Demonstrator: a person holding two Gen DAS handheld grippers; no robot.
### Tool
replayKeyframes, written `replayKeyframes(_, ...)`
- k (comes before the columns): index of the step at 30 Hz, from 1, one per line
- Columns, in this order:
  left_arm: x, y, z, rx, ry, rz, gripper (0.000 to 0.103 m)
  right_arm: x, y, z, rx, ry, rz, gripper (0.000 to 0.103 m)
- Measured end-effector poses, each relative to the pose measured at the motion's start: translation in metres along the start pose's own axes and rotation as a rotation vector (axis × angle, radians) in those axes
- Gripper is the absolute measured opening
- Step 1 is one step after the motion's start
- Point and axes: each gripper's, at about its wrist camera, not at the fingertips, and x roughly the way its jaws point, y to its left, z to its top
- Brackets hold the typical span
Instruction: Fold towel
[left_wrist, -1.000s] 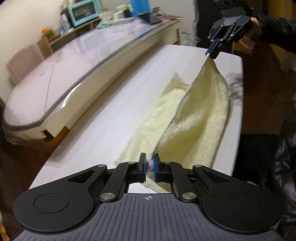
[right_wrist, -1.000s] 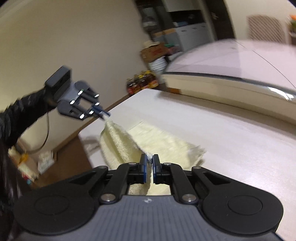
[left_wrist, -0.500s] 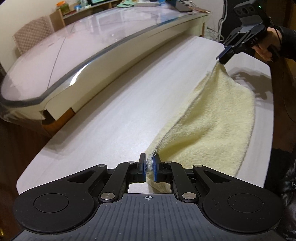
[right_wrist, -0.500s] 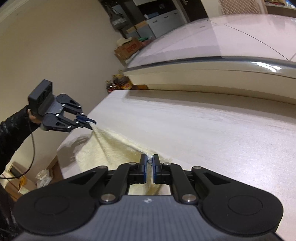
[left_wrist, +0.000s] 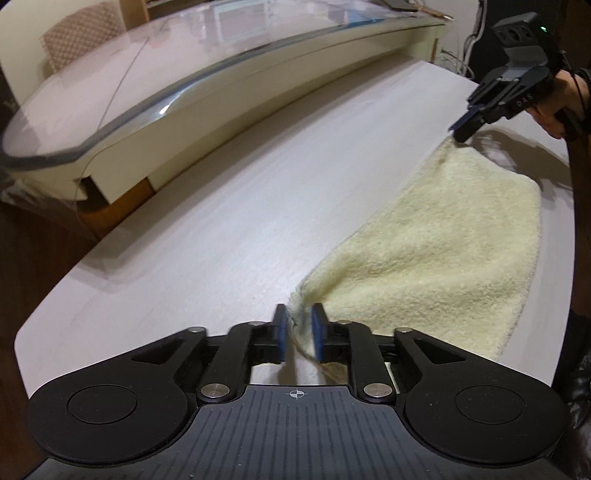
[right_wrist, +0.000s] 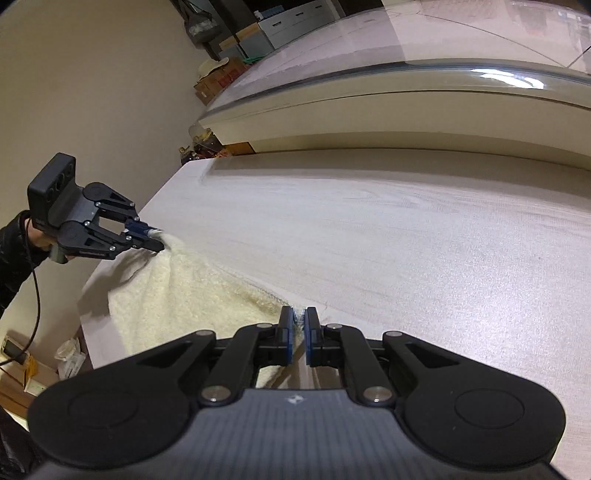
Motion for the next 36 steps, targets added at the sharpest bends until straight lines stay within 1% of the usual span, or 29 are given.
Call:
replayKeyframes(1,-0.001,0.001,-0.001,-0.008,-0.003,0.008,0.029,-0.001,0.0,0.001,-0.001,-0.002,-0.002,0.009)
replayKeyframes(3,-0.003,0.004,-0.003,-0.021,-0.009,0.016,0.03,-0.008,0.0,-0.001,-0.004,-0.023,-0.029,0.014)
replayKeyframes(5,-0.007,0.004,-0.005,-0.024,-0.014,0.041,0.035,-0.013,0.0,-0.002,-0.003,-0.047,-0.054,0.023)
replayKeyframes(8,-0.008,0.007,-0.009,-0.033,-0.011,0.076,0.042,-0.019,0.002,-0.002,-0.002,-0.084,-0.087,0.023)
replayKeyframes(10,-0.009,0.01,-0.012,-0.044,-0.005,0.093,0.042,-0.028,0.01,-0.005,-0.012,-0.123,-0.116,0.023)
replayKeyframes(12,-0.011,0.012,-0.016,-0.057,-0.007,0.099,0.044,-0.036,0.027,-0.008,-0.054,-0.155,-0.137,0.023)
replayKeyframes(14,-0.015,0.014,-0.02,-0.065,-0.011,0.114,0.053,-0.045,0.051,-0.013,-0.116,-0.185,-0.144,0.023)
replayKeyframes(16,-0.022,0.017,-0.024,-0.077,-0.025,0.13,0.054,-0.044,0.088,-0.019,-0.202,-0.192,-0.14,0.023)
replayKeyframes(18,-0.029,0.017,-0.028,-0.094,-0.034,0.137,0.054,-0.034,0.131,-0.026,-0.315,-0.169,-0.137,0.024)
replayKeyframes(19,-0.032,0.017,-0.029,-0.097,-0.037,0.14,0.055,-0.032,0.141,-0.029,-0.344,-0.163,-0.137,0.024)
replayKeyframes(21,-0.038,0.014,-0.033,-0.095,-0.041,0.145,0.06,-0.019,0.18,-0.04,-0.436,-0.133,-0.131,0.024)
replayKeyframes(22,-0.04,0.013,-0.034,-0.092,-0.042,0.147,0.065,-0.015,0.19,-0.043,-0.457,-0.123,-0.13,0.026)
replayKeyframes(23,-0.042,0.011,-0.035,-0.088,-0.042,0.147,0.07,-0.008,0.204,-0.048,-0.494,-0.113,-0.138,0.03)
replayKeyframes(25,-0.047,0.008,-0.04,-0.07,-0.031,0.139,0.074,0.007,0.229,-0.058,-0.565,-0.099,-0.171,0.035)
replayKeyframes(27,-0.049,0.009,-0.043,-0.05,-0.017,0.129,0.08,0.026,0.253,-0.066,-0.602,-0.097,-0.195,0.035)
replayKeyframes(29,-0.053,0.011,-0.045,-0.033,-0.015,0.123,0.091,0.046,0.27,-0.065,-0.622,-0.098,-0.213,0.036)
replayKeyframes(30,-0.055,0.012,-0.047,-0.025,-0.013,0.12,0.093,0.057,0.283,-0.067,-0.647,-0.101,-0.241,0.037)
replayKeyframes(33,-0.059,0.016,-0.05,-0.009,-0.008,0.119,0.093,0.087,0.309,-0.074,-0.727,-0.093,-0.329,0.037)
replayKeyframes(36,-0.063,0.019,-0.053,-0.004,-0.014,0.125,0.094,0.117,0.326,-0.08,-0.81,-0.071,-0.412,0.038)
